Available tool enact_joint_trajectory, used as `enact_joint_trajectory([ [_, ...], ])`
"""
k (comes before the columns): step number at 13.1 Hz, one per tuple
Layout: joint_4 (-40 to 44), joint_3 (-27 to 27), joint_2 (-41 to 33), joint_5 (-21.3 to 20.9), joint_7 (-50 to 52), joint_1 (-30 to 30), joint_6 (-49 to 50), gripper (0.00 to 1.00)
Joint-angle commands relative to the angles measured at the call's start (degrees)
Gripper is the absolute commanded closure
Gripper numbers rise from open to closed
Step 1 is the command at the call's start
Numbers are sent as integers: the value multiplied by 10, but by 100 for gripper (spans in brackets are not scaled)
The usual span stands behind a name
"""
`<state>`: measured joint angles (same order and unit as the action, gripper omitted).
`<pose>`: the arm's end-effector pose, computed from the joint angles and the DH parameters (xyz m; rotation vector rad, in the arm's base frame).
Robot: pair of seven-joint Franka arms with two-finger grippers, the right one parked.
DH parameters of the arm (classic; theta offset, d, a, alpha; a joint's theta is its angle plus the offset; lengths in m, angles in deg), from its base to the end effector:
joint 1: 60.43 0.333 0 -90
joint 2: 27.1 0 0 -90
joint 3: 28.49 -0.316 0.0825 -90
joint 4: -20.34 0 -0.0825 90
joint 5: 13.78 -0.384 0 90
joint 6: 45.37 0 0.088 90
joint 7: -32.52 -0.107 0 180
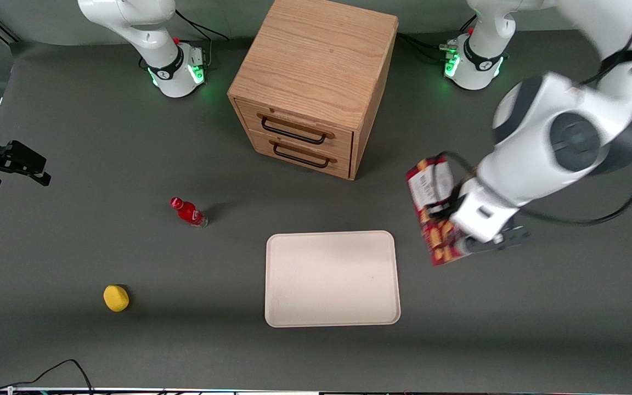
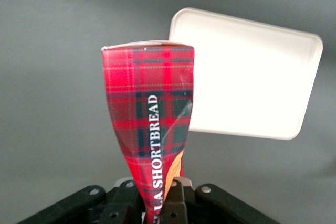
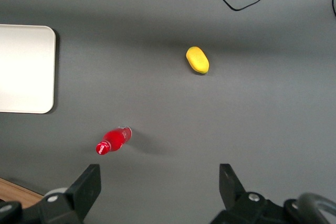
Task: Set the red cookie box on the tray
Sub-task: 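Lift the box with the left gripper and carry it toward the white tray, then lower the box onto the tray's rim corner with the left gripper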
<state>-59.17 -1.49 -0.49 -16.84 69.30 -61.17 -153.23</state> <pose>0.6407 -0.2650 0.4742 2.9569 0.2889 -0.0204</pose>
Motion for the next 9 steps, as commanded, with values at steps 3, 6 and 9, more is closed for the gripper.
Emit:
enact_joint_trajectory([
  [3, -26, 24, 119, -102, 78, -22, -203, 100],
  [6, -56, 24, 131, -145, 111, -23, -260, 100],
  [9, -56, 24, 131, -145, 112, -23, -260, 100],
])
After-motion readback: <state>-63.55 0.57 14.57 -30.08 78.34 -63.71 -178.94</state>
